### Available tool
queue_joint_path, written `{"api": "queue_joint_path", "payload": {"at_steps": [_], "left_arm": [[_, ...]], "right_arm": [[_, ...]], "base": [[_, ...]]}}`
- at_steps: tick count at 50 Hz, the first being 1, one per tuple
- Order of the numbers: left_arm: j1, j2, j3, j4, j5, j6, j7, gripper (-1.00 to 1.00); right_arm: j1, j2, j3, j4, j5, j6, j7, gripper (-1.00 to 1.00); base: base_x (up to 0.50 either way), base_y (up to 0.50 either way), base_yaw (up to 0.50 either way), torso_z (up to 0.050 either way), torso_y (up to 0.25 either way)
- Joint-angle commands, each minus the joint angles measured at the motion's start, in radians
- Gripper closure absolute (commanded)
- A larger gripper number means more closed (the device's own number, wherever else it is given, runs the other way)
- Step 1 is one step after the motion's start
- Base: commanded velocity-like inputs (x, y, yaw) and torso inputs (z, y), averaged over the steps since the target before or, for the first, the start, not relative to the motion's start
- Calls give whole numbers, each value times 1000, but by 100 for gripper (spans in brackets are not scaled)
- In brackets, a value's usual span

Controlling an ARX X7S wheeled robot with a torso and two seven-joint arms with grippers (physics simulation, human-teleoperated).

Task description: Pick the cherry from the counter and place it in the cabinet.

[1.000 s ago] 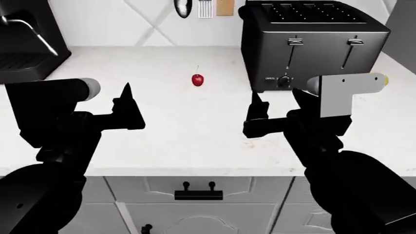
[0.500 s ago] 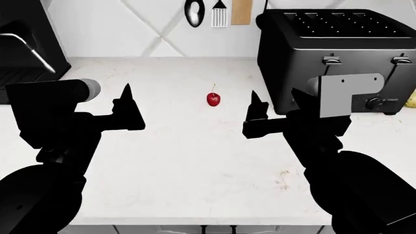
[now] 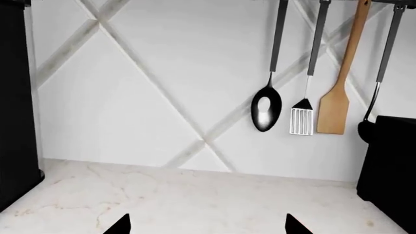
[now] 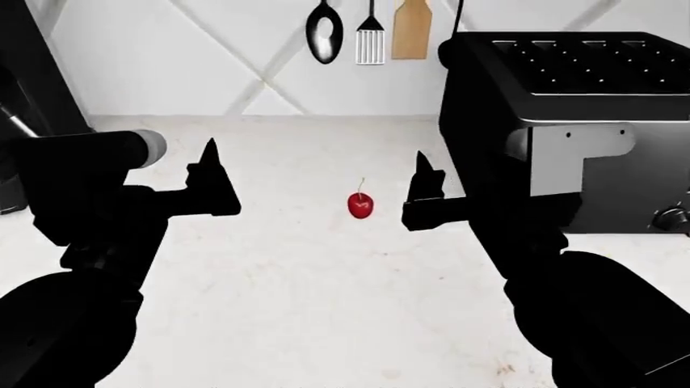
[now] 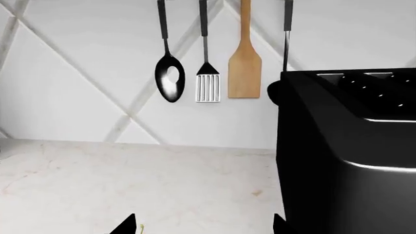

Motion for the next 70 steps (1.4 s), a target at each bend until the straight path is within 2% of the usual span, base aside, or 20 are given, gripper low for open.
{"api": "queue_joint_path", "payload": {"at_steps": [1, 12, 19, 24, 27, 37, 47, 70], "left_arm": [[-4, -4, 4, -8, -6, 5, -7, -100], [5, -7, -3, 9, -23, -3, -16, -100], [3, -12, 0, 9, -27, -4, -21, -100], [-2, -17, 0, 18, -31, -11, -29, -100], [-5, -22, 3, 22, -32, -12, -32, -100], [-4, -23, -5, 25, -44, -13, -39, -100], [-3, -21, -16, 30, -61, -21, -47, -100], [15, -22, -33, 47, -96, -28, -62, -100]], "right_arm": [[2, 3, 1, -1, 16, 8, 8, -100], [4, 12, -3, -12, 44, 37, 7, -100], [108, 10, -13, 5, 133, 196, -9, -100], [182, 49, -50, 110, 324, 200, 129, -100], [244, 55, -86, 205, 365, 196, 174, -100], [362, 57, -229, 424, 315, 115, 150, -100], [418, 41, -283, 576, 291, 88, 130, -100], [415, 45, -305, 628, 363, 128, 135, -100]], "base": [[0, 0, 0, 0, 0], [0, 0, 0, 0, 0], [0, 0, 0, 0, 0], [0, 0, 0, 0, 0], [0, 0, 0, 0, 0], [0, 0, 0, 0, 0], [0, 0, 0, 0, 0], [0, 0, 0, 0, 0]]}}
